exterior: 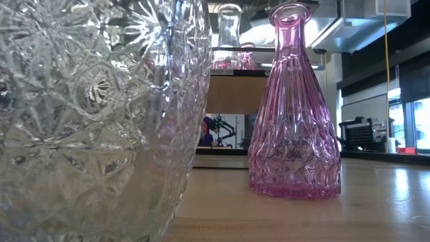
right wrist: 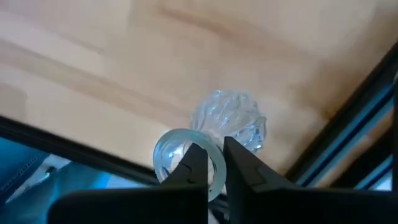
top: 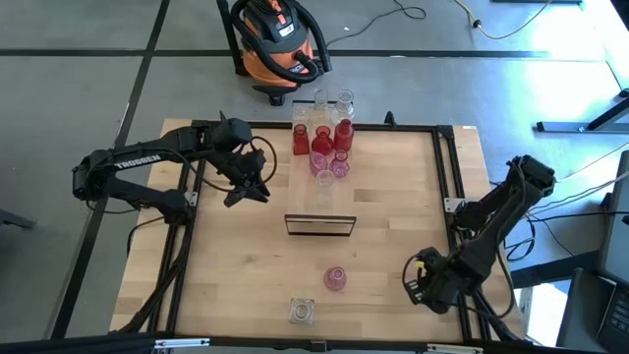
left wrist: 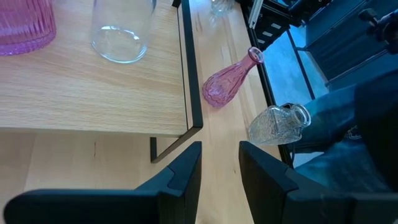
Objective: Sort vases onto shelf
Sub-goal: Put the transparent vase on the shelf aligned with the other transparent vase
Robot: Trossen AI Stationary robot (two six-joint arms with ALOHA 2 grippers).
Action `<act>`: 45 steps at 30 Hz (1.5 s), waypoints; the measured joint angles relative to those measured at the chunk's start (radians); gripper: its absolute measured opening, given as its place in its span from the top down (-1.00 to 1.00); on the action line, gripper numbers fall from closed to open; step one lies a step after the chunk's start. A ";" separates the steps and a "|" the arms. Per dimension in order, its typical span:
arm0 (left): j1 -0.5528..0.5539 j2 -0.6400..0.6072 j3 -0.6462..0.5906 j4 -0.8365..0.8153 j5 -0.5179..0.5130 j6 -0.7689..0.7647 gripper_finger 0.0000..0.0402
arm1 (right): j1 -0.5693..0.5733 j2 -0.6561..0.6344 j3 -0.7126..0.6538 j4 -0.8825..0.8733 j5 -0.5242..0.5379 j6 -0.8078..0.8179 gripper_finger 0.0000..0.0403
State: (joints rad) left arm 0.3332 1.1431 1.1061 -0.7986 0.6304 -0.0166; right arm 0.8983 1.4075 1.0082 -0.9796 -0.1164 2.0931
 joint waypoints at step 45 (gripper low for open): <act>0.000 0.000 0.000 0.000 -0.023 -0.008 0.50 | -0.978 0.288 0.924 -0.398 0.014 -1.404 1.00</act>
State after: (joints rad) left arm 0.3333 1.1431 1.1063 -0.7990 0.6075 -0.0246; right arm -0.0795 1.6955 1.9320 -1.3779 -0.1029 0.6890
